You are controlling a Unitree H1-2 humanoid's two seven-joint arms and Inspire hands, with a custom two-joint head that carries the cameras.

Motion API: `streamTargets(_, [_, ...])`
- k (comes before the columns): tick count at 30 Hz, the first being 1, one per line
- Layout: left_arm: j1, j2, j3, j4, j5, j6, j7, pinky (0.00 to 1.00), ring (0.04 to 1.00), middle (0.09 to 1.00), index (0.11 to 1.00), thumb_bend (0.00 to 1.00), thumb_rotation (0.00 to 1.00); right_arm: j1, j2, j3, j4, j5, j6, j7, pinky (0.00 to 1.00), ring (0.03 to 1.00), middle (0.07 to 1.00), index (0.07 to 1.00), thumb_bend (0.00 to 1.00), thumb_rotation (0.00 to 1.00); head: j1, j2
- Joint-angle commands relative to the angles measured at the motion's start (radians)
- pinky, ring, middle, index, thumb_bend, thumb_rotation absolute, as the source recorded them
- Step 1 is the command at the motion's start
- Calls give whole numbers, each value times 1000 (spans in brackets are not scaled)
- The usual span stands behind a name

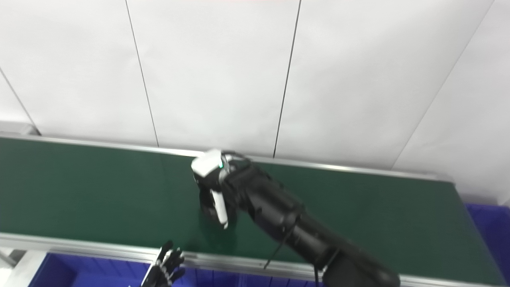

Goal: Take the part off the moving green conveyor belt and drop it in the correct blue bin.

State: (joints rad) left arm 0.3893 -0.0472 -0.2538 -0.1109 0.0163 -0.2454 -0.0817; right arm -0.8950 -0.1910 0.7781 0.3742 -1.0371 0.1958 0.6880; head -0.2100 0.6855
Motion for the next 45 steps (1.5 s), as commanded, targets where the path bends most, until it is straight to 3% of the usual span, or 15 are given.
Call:
streamTargets(1, [-6,4,4,-43,-16,3,-10,883,933,942,983,664,817,-65,-28,-4,-88,-12,-31,57,241,375,464,549,512,0,-18,9])
streamTargets(7, [-8,25,16,-92,-31,66,-20,929,958,960,998,690,868,-21,-89,21,-249,-50,-47,188,303,443,499,499,518,0,-96,55])
streamTargets(16, [-11,60,44,-200,-57,181,-27,1000,991,986,1000,658,925,133,-181,91,-417,-146,-122,326,298,388,483,543,514,0,-230,126])
streamTargets(22, [-18,82,72,-250,-110,244,-44,1000,1000,995,1000,627,929,293,-215,68,-542,-153,-128,354,258,375,479,540,514,0,-274,152])
streamTargets(24, [-21,87,79,-258,-115,257,-47,1000,1000,991,1000,613,931,331,-220,55,-573,-152,-125,371,201,285,474,500,526,6,-279,157])
streamTargets(25, [-22,89,83,-262,-118,265,-48,1000,998,988,1000,610,930,354,-226,44,-595,-154,-123,375,169,242,378,489,807,242,-282,161])
streamTargets(26, [-24,91,88,-268,-123,278,-49,1000,997,987,1000,610,925,387,-233,30,-626,-163,-108,391,154,224,344,473,902,336,-287,164])
streamTargets(28, [-27,96,95,-276,-132,297,-51,1000,996,985,1000,626,910,437,-242,6,-675,-184,-94,420,154,228,353,557,877,274,-290,169])
streamTargets(29, [-28,98,97,-280,-136,304,-52,1000,995,985,1000,631,904,454,-242,-4,-692,-196,-95,433,129,201,329,507,615,191,-291,170])
streamTargets(30, [-29,100,101,-283,-142,311,-54,1000,994,985,1000,632,904,485,-248,-23,-726,-193,-94,443,127,199,327,504,596,185,-290,176])
streamTargets(31, [-30,102,104,-285,-146,316,-55,1000,995,985,1000,634,896,507,-250,-38,-749,-190,-94,450,135,214,398,497,561,94,-290,176])
streamTargets(34, [-33,111,112,-291,-153,328,-57,1000,992,983,1000,644,888,589,-263,-83,-817,-194,-117,425,161,236,465,493,533,9,-286,184])
streamTargets(40, [-38,124,125,-291,-154,344,-62,1000,990,982,1000,651,886,682,-268,-101,-920,-274,-169,467,125,189,470,489,530,0,-287,191])
streamTargets(42, [-40,129,128,-289,-156,346,-63,1000,987,980,1000,651,880,696,-261,-110,-938,-286,-184,499,174,260,420,509,526,0,-287,193])
streamTargets(45, [-43,139,132,-286,-152,349,-64,1000,982,977,1000,654,879,714,-264,-114,-966,-322,-237,500,147,229,467,489,531,0,-291,196])
